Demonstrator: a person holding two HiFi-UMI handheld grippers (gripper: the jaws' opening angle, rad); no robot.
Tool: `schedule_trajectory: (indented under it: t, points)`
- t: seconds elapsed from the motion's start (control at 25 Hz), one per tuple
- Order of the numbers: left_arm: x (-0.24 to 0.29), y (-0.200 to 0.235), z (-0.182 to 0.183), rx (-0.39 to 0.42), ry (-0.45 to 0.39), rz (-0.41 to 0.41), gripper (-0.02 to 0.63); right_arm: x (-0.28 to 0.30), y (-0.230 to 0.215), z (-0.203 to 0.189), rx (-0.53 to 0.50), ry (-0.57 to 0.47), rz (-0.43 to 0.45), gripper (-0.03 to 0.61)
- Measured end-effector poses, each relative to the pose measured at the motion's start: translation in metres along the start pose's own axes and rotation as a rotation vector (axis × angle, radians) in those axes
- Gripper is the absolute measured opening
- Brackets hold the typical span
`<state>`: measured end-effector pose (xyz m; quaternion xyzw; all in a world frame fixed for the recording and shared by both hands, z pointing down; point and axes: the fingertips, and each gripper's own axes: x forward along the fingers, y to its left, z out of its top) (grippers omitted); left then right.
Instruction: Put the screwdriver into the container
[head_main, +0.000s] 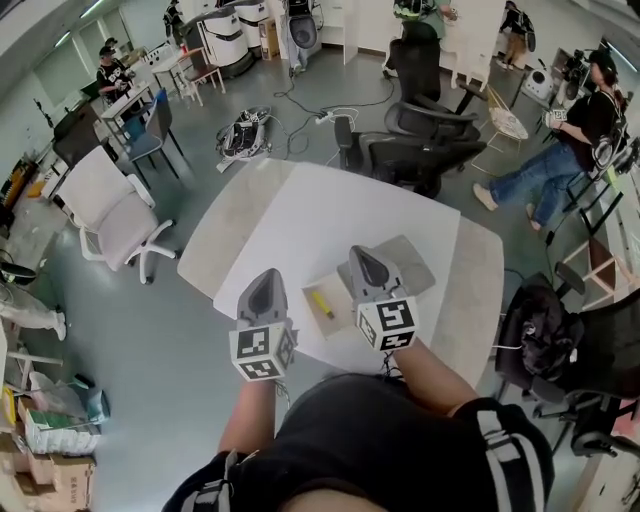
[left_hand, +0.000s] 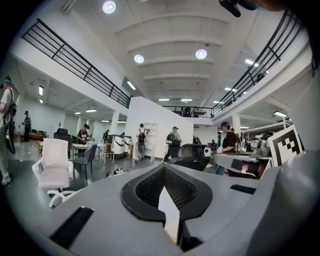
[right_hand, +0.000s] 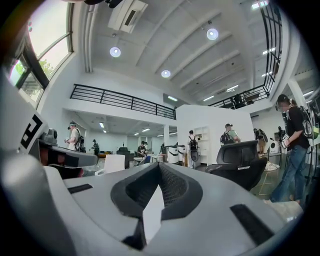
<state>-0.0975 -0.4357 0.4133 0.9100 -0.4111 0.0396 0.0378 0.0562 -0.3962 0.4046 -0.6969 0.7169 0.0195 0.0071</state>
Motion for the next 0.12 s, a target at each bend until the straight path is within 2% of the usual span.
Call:
schedule_trajectory:
  t: [0.12]
  points:
    - [-0.0025,0.0008,0.0009,0.004,-0.006,0.005,0.006,0.0007,0.0044,-0.0024,-0.002,0.005,0.012,0.012]
